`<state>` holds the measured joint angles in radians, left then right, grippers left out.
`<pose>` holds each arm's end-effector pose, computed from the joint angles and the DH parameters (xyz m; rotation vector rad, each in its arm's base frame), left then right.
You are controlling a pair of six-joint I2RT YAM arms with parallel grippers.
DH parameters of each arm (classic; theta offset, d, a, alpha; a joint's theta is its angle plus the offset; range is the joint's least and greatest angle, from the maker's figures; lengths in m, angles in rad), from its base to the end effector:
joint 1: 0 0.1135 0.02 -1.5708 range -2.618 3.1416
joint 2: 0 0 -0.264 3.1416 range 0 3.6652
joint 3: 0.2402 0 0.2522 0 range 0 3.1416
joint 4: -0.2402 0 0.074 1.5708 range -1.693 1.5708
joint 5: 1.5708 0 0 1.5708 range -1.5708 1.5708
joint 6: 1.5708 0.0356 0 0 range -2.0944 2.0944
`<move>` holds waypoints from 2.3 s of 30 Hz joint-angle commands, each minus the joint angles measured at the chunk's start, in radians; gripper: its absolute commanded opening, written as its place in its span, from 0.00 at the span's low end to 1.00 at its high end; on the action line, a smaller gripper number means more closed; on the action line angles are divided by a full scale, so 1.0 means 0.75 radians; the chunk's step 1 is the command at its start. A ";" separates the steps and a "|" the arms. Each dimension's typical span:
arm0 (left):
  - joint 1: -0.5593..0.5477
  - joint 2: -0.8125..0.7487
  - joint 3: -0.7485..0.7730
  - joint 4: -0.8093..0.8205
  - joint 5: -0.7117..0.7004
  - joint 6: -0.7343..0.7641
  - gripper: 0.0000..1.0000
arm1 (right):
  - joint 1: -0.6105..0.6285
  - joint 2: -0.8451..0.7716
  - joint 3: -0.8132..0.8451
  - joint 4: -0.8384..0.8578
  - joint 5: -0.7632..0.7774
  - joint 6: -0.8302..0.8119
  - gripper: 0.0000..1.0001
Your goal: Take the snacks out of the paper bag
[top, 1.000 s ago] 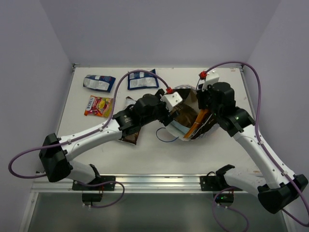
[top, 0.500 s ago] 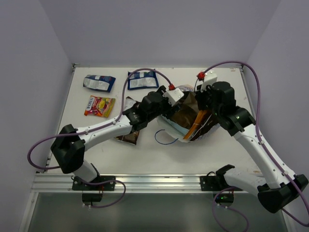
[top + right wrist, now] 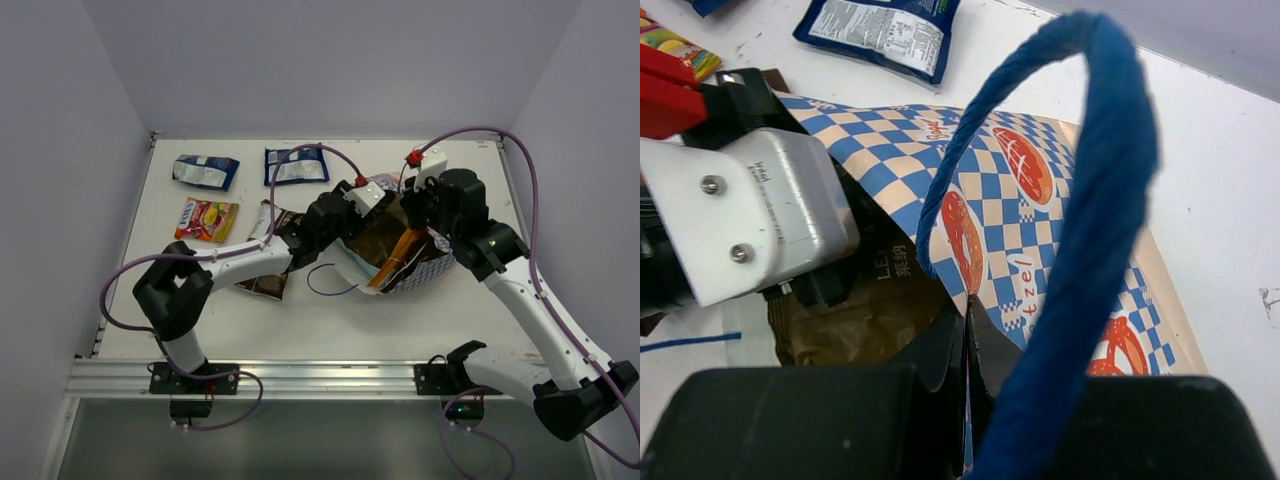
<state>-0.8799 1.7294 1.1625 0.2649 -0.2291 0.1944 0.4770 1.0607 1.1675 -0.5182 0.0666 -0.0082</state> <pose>0.2639 -0.3064 0.2609 0.8191 1.6841 -0.2593 0.2042 0.1029 0.3859 -0.4356 1.9407 0.2380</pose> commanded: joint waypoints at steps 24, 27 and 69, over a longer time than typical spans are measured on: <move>0.024 -0.260 -0.069 0.058 0.083 -0.138 0.00 | -0.014 0.007 -0.033 0.049 0.148 0.097 0.00; 0.024 -0.418 -0.067 -0.087 0.023 -0.189 0.00 | -0.067 0.024 -0.049 0.059 0.185 0.125 0.00; 0.418 -0.246 0.512 -0.759 -0.018 -0.715 0.00 | -0.186 -0.017 -0.098 0.039 0.382 0.187 0.00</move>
<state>-0.5678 1.5352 1.4902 -0.4770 -0.3954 -0.2668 0.3462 1.0687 1.1110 -0.4408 0.2932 0.1200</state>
